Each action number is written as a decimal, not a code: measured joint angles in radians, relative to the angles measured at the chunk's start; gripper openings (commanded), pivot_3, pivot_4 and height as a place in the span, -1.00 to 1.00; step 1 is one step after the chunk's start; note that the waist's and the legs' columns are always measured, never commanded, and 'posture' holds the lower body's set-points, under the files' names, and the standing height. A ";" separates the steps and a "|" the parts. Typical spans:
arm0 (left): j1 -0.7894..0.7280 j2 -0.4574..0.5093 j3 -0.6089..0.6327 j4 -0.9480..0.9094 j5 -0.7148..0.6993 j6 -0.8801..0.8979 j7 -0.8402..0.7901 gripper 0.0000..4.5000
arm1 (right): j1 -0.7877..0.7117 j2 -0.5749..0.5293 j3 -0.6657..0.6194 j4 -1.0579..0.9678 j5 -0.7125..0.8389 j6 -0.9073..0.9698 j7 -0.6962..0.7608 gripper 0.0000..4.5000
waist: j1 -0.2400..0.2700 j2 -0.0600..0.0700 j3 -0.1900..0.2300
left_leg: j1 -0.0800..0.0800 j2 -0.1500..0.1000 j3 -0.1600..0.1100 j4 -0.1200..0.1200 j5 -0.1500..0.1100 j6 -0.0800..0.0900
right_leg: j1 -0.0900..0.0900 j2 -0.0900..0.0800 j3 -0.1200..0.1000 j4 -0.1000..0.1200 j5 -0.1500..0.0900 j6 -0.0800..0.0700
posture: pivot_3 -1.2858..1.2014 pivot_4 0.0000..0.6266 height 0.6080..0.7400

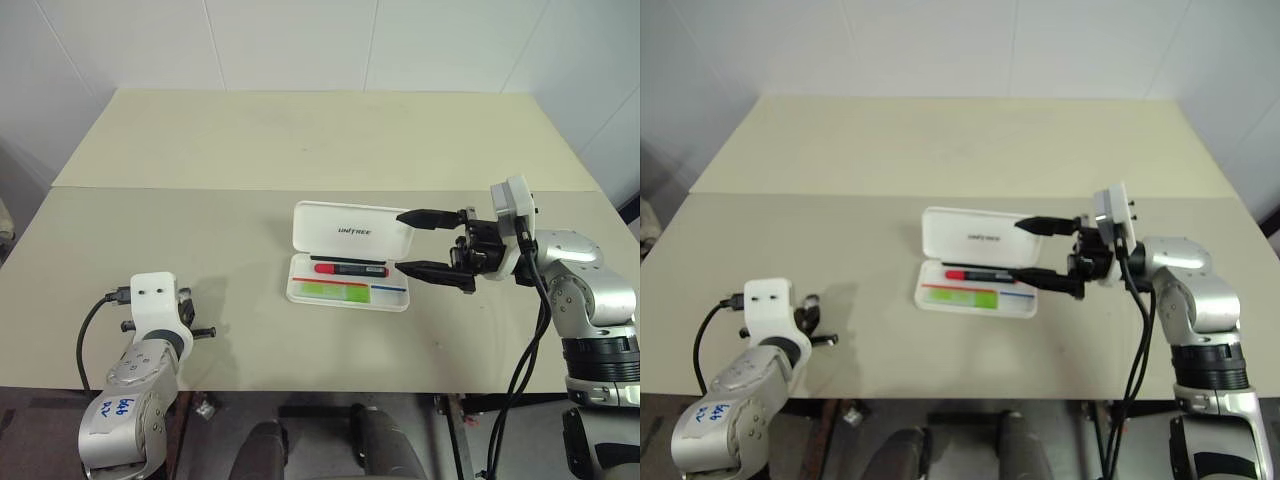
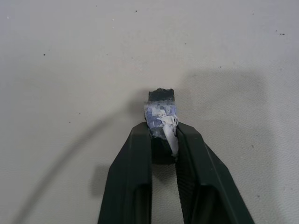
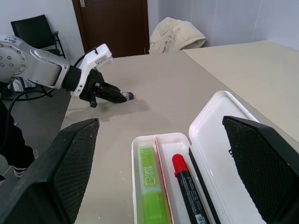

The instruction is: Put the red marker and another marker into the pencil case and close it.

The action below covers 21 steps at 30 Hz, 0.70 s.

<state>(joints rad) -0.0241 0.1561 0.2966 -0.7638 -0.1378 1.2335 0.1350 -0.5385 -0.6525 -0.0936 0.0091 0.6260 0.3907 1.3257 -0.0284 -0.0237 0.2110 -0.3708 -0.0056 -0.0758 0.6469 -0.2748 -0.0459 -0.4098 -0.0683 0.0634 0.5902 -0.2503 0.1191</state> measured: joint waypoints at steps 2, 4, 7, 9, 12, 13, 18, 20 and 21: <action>0.000 0.000 0.005 0.005 0.000 -0.007 -0.011 -0.84 | 0.000 0.000 0.000 0.002 0.000 -0.002 0.000 1.00 | 0.000 0.000 0.000 | 0.000 0.000 0.000 0.000 0.000 0.000 | 0.000 0.000 0.000 0.000 0.000 0.000 | 0.03 -0.52 1.00; 0.002 0.017 0.016 0.025 -0.010 -0.035 -0.053 -0.84 | 0.000 0.000 0.000 0.008 -0.001 -0.016 -0.004 1.00 | 0.000 0.000 0.000 | 0.000 0.000 0.000 0.000 0.000 0.000 | 0.000 0.000 0.000 0.000 -0.001 -0.001 | 0.03 -0.52 1.00; 0.019 0.086 0.034 0.033 -0.056 -0.095 -0.165 -0.84 | 0.000 0.001 -0.004 0.039 -0.016 -0.057 -0.008 1.00 | -0.001 0.000 0.000 | 0.000 0.000 0.000 0.000 0.000 0.000 | 0.000 0.000 0.000 -0.001 -0.001 -0.003 | 0.03 -0.52 1.00; 0.012 0.099 0.063 0.034 -0.095 -0.105 -0.220 -0.84 | 0.000 0.000 -0.005 0.059 -0.029 -0.086 -0.008 1.00 | 0.000 0.000 0.000 | 0.000 0.000 0.000 0.000 0.000 0.000 | 0.000 0.000 0.000 -0.001 -0.001 -0.003 | 0.03 -0.52 1.00; -0.012 0.154 0.131 0.079 -0.204 -0.126 -0.360 -0.84 | 0.002 -0.005 -0.030 0.082 -0.033 -0.109 -0.007 1.00 | 0.000 0.000 0.000 | 0.000 0.001 0.000 -0.001 0.000 0.000 | -0.001 0.000 0.000 -0.001 -0.002 -0.004 | 0.03 -0.52 1.00; -0.017 0.182 0.150 0.096 -0.235 -0.135 -0.403 -0.84 | 0.004 -0.015 -0.037 0.084 -0.033 -0.111 -0.005 1.00 | 0.000 0.000 0.000 | 0.000 0.001 0.000 -0.001 0.000 0.000 | -0.001 0.001 0.000 -0.001 -0.002 -0.004 | 0.03 -0.52 1.00; -0.075 0.447 0.118 0.264 -0.298 -0.301 -0.697 -0.84 | 0.067 -0.086 -0.069 0.082 -0.035 -0.119 0.014 1.00 | 0.002 0.000 0.000 | 0.000 0.002 0.001 -0.002 -0.001 -0.001 | -0.001 0.001 0.000 -0.001 -0.003 -0.006 | 0.03 -0.52 1.00; -0.119 0.490 0.076 0.311 -0.312 -0.356 -0.783 -0.84 | 0.084 -0.092 -0.072 0.078 -0.037 -0.124 0.014 1.00 | 0.000 0.000 0.000 | 0.000 0.002 0.002 -0.002 -0.001 -0.001 | -0.001 0.000 0.000 -0.002 -0.003 -0.006 | 0.03 -0.52 1.00; -0.155 0.522 0.024 0.347 -0.316 -0.397 -0.847 -0.84 | 0.096 -0.097 -0.073 0.077 -0.045 -0.131 0.014 1.00 | 0.000 0.000 0.001 | 0.000 0.002 0.002 -0.002 -0.001 -0.001 | -0.001 0.000 0.000 -0.003 -0.003 -0.006 | 0.03 -0.52 1.00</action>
<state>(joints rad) -0.1796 0.6783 0.3210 -0.4171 -0.4533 0.8365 -0.7122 -0.4423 -0.7496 -0.1668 0.0857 0.5806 0.2592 1.3393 -0.0279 -0.0234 0.2116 -0.3711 -0.0039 -0.0737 0.6453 -0.2761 -0.0469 -0.4106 -0.0679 0.0638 0.5877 -0.2530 0.1135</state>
